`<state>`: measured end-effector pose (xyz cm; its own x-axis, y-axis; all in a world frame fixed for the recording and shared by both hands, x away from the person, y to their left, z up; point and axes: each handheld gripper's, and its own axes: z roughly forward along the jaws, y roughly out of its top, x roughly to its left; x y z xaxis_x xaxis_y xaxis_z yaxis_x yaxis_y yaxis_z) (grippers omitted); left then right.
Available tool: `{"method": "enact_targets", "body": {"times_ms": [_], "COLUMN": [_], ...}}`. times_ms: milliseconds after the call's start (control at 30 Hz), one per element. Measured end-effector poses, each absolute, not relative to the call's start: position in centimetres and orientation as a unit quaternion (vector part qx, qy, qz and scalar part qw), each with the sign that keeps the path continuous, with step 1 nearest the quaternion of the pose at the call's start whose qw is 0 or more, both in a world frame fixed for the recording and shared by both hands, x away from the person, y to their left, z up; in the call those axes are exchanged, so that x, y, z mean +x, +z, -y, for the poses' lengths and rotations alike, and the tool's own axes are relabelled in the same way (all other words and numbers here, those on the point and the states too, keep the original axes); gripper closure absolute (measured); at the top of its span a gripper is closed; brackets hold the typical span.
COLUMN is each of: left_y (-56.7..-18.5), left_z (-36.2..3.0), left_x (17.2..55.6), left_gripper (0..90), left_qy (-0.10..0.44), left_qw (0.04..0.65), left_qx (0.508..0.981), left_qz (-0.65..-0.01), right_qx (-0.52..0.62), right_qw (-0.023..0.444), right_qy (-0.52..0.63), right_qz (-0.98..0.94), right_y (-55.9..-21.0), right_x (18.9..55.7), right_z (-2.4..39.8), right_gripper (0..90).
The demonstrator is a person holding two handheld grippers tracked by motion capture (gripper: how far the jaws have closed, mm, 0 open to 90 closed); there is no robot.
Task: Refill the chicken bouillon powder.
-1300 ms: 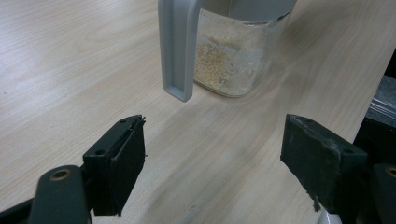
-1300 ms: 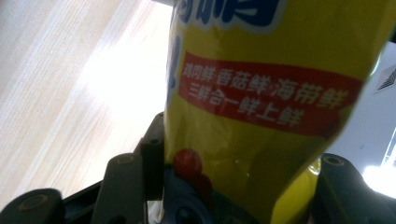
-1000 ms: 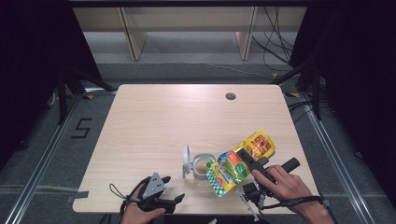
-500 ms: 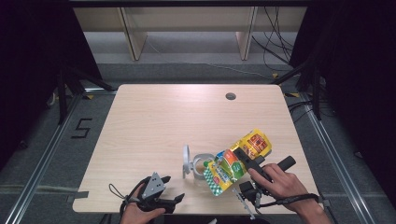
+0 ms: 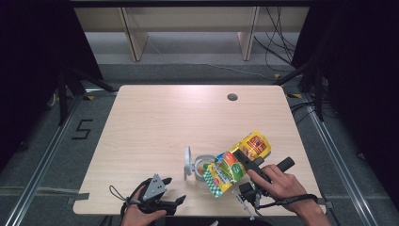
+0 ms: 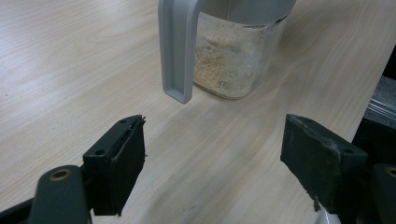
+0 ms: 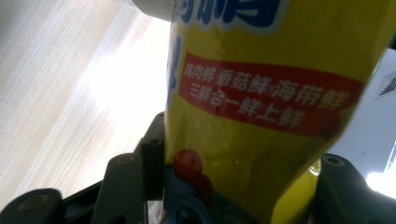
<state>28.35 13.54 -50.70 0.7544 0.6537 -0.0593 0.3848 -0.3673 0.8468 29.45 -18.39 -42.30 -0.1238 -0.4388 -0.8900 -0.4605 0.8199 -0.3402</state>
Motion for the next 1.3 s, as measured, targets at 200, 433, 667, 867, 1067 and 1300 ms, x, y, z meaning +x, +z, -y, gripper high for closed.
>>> {"method": "enact_targets", "body": {"times_ms": [200, 433, 667, 867, 1067, 1300], "left_y": [-50.66, -50.78, -50.74, -50.68, -50.69, -50.69], "left_z": [-13.55, -13.49, -13.53, -13.55, -13.58, -13.58], "left_x": [28.31, 28.38, 28.35, 28.33, 28.38, 28.35], "left_gripper": [21.2, 21.2, 21.2, 21.2, 21.2, 21.2], "left_qy": [0.146, 0.143, 0.142, 0.144, 0.146, 0.145], "left_qw": [0.462, 0.466, 0.465, 0.464, 0.462, 0.462], "left_qx": [0.814, 0.813, 0.812, 0.813, 0.815, 0.814], "left_qz": [-0.319, -0.319, -0.322, -0.32, -0.318, -0.32], "right_qx": [-0.3, -0.28, -0.281, -0.299, -0.3, -0.305], "right_qw": [0.589, 0.596, 0.59, 0.591, 0.592, 0.591], "right_qy": [0.01, 0.015, 0.006, -0.005, -0.002, -0.004], "right_qz": [-0.75, -0.752, -0.757, -0.75, -0.748, -0.747], "right_y": [-42.31, -42.0, -42.21, -42.04, -42.09, -41.99], "right_x": [29.45, 29.09, 29.07, 29.14, 29.22, 29.23], "right_z": [18.39, 18.43, 18.43, 18.45, 18.47, 18.43], "right_gripper": [50.6, 50.7, 50.8, 51.8, 51.9, 52.0]}}
